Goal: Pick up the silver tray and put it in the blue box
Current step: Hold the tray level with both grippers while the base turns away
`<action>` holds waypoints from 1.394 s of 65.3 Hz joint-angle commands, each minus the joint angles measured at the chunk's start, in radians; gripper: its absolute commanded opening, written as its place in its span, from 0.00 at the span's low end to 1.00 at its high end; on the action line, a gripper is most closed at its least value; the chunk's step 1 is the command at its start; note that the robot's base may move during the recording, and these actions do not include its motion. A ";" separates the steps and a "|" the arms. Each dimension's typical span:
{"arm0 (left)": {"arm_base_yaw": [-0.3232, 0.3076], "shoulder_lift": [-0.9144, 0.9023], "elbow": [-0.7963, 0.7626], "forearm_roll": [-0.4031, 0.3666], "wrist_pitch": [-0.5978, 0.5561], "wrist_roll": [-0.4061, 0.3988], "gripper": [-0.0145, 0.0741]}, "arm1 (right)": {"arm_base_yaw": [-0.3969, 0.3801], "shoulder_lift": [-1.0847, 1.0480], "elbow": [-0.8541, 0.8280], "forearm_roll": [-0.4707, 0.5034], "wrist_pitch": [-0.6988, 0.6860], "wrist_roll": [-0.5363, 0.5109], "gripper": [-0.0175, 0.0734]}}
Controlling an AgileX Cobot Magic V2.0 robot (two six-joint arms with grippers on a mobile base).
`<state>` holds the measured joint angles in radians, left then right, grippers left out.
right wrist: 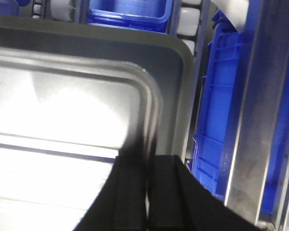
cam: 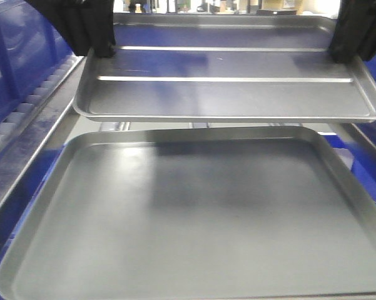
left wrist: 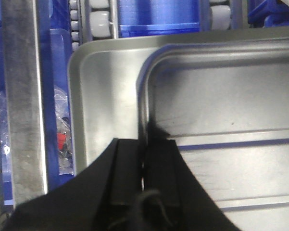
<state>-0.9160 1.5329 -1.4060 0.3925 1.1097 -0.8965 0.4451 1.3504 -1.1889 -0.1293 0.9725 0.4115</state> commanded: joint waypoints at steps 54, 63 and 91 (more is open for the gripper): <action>-0.006 -0.046 -0.029 0.049 0.027 0.018 0.05 | -0.002 -0.035 -0.037 -0.057 -0.031 -0.017 0.26; -0.006 -0.046 -0.029 0.049 0.027 0.018 0.05 | -0.002 -0.035 -0.037 -0.057 -0.031 -0.017 0.26; -0.006 -0.046 -0.029 0.049 0.027 0.018 0.05 | -0.002 -0.035 -0.037 -0.057 -0.031 -0.017 0.26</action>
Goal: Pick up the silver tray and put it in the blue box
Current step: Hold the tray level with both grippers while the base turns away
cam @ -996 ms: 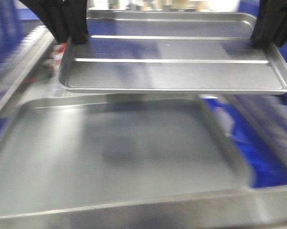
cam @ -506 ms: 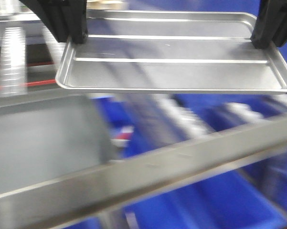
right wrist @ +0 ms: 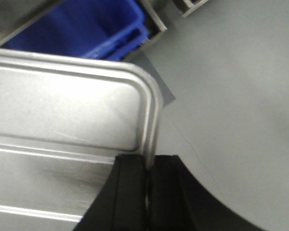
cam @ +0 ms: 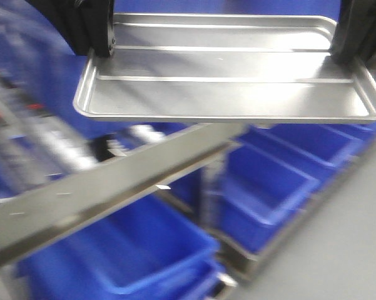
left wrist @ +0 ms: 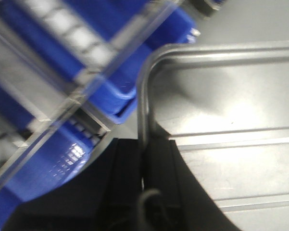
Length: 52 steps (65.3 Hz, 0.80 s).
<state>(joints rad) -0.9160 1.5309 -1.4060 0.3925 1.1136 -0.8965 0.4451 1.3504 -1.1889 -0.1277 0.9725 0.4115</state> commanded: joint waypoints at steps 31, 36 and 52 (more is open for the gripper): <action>-0.006 -0.044 -0.029 0.049 0.024 0.018 0.05 | -0.002 -0.035 -0.037 -0.058 -0.031 -0.017 0.26; -0.006 -0.044 -0.029 0.049 0.024 0.018 0.05 | -0.002 -0.035 -0.037 -0.058 -0.031 -0.017 0.26; -0.006 -0.044 -0.029 0.049 0.024 0.018 0.05 | -0.002 -0.035 -0.037 -0.058 -0.031 -0.017 0.26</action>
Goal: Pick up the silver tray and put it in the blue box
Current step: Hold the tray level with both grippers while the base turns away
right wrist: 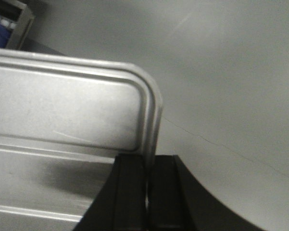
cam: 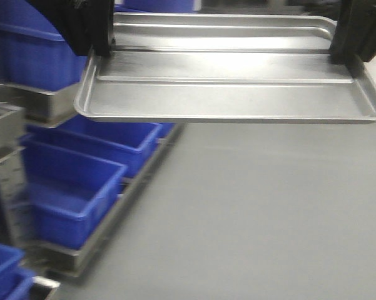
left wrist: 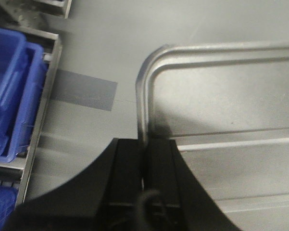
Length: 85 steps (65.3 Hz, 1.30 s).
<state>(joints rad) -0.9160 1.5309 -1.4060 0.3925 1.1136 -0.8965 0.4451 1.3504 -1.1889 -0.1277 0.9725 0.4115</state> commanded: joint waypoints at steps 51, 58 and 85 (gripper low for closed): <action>-0.006 -0.044 -0.029 0.049 0.024 0.018 0.05 | -0.002 -0.035 -0.037 -0.058 -0.031 -0.017 0.26; -0.006 -0.044 -0.029 0.049 0.024 0.018 0.05 | -0.002 -0.035 -0.037 -0.058 -0.031 -0.017 0.26; -0.006 -0.044 -0.029 0.047 0.024 0.018 0.05 | -0.002 -0.035 -0.037 -0.058 -0.030 -0.017 0.26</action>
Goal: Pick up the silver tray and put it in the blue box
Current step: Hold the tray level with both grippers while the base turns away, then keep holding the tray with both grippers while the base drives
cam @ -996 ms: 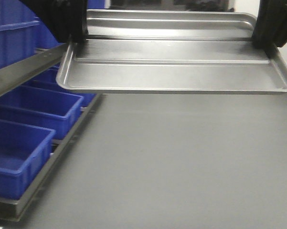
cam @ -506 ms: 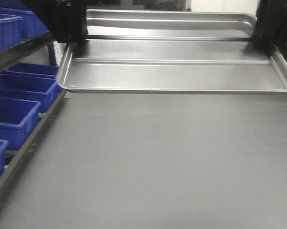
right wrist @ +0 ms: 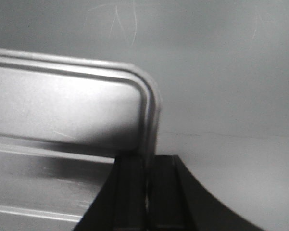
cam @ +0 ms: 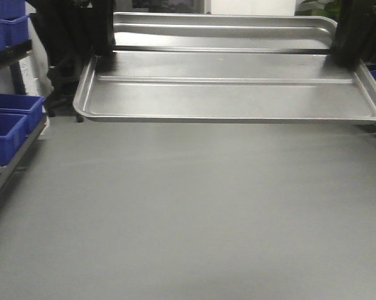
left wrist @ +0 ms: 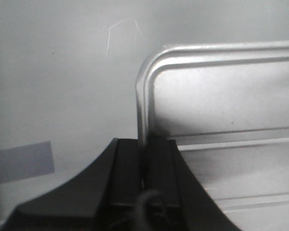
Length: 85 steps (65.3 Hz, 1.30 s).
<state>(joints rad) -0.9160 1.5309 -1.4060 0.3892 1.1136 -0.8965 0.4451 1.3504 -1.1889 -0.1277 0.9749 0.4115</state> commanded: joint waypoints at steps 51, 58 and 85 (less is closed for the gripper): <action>-0.006 -0.044 -0.029 0.051 0.024 0.018 0.05 | -0.002 -0.035 -0.037 -0.058 -0.032 -0.017 0.26; -0.006 -0.044 -0.029 0.051 0.024 0.018 0.05 | -0.002 -0.035 -0.037 -0.058 -0.032 -0.017 0.26; -0.006 -0.044 -0.029 0.051 0.022 0.018 0.05 | -0.002 -0.035 -0.037 -0.058 -0.032 -0.017 0.26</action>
<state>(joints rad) -0.9160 1.5295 -1.4060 0.3886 1.1136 -0.8965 0.4451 1.3504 -1.1889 -0.1277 0.9749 0.4115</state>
